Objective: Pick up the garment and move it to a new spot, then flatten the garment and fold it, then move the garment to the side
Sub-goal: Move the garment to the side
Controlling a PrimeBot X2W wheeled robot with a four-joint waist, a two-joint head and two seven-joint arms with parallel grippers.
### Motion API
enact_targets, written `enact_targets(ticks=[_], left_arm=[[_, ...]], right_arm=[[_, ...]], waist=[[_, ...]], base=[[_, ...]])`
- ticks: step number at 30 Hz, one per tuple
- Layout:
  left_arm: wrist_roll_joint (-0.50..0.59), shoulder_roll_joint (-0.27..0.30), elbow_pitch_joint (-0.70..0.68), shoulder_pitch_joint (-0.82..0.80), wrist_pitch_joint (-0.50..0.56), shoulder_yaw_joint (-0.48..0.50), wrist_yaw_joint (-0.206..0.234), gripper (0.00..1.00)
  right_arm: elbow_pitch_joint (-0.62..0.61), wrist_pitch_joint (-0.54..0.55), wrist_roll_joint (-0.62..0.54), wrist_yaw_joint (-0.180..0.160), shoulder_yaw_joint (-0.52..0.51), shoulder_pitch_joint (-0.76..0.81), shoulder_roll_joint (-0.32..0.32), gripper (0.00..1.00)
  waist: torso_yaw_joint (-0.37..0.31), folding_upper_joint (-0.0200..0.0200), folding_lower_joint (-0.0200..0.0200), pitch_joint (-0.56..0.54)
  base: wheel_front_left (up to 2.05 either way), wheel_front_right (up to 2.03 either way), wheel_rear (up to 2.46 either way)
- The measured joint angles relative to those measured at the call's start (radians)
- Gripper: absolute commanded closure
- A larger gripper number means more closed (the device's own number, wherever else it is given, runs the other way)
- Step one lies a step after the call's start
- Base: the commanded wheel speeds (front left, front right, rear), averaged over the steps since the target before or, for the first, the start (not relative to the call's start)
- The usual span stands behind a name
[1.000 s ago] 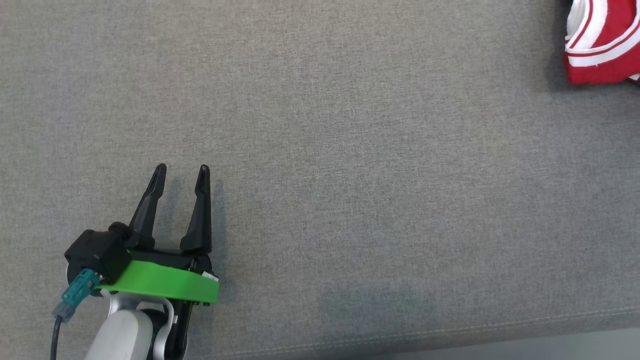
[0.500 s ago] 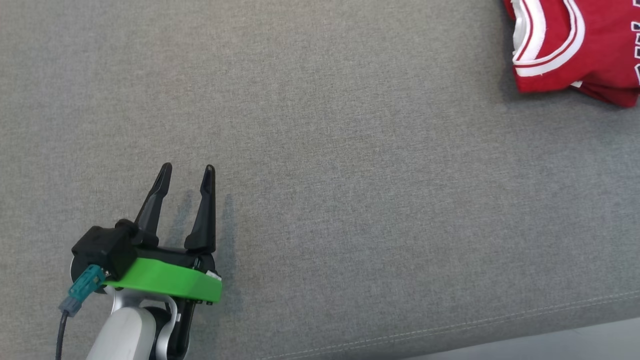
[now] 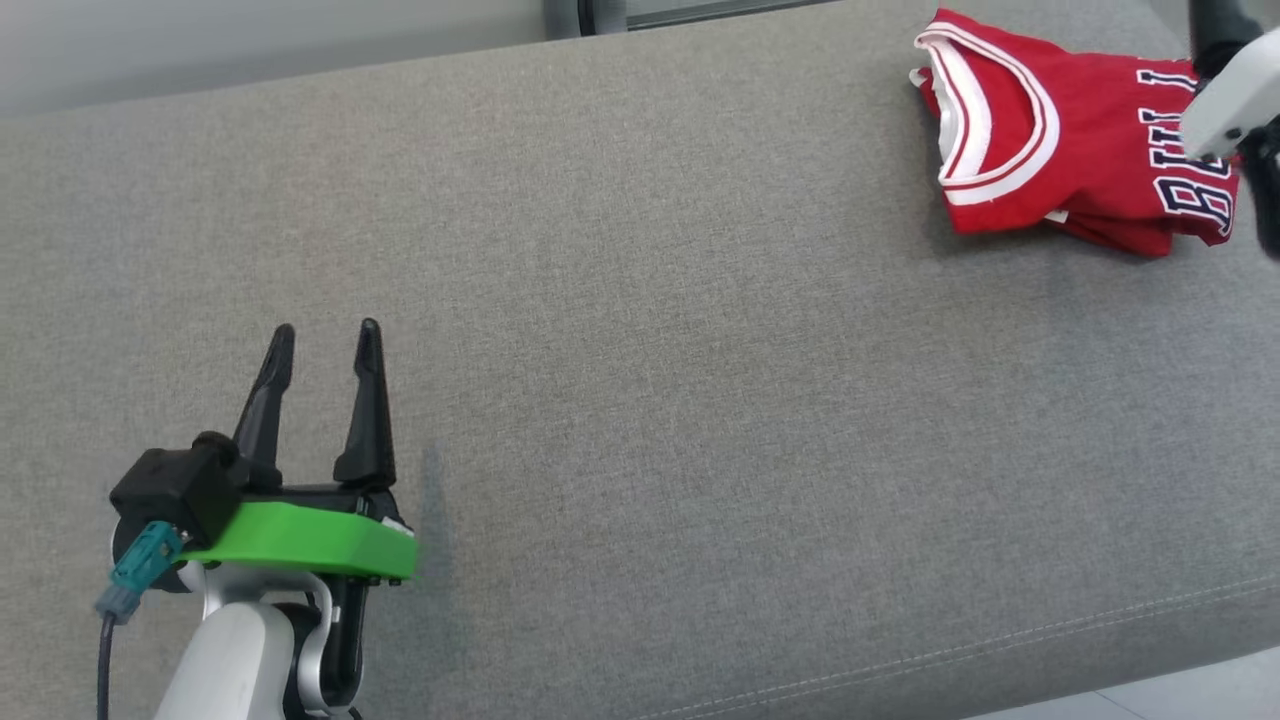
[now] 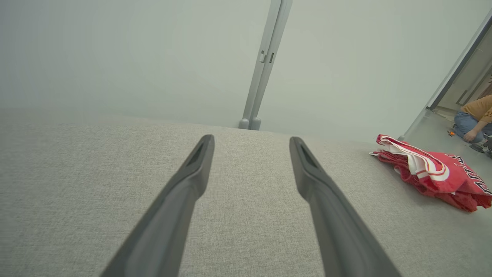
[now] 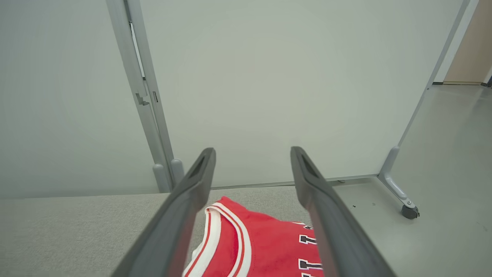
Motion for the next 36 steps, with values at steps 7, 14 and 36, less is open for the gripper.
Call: enact_targets(ticks=[7, 14, 36], left_arm=[[0.012, -0.017, 0.030, 0.000, -0.012, 0.061, 0.021, 0.00], [0.015, -0.028, 0.056, 0.011, -0.016, 0.097, 0.030, 0.00], [0.006, -0.043, 0.097, 0.143, -0.017, 0.146, 0.039, 0.00]], right_arm=[[-0.015, -0.065, 0.009, -0.012, 0.021, 0.136, 0.067, 0.00], [-0.060, -0.094, 0.011, -0.045, 0.019, 0.254, 0.142, 0.00], [-0.339, -0.105, -0.122, -0.099, -0.071, 0.548, 0.265, 0.00]], waist=[[0.006, 0.0000, 0.0000, -0.057], [0.035, 0.0000, 0.0000, -0.089], [0.027, 0.0000, 0.0000, -0.157]], base=[[0.00, 0.00, 0.00], [0.00, 0.00, 0.00], [0.00, 0.00, 0.00]])
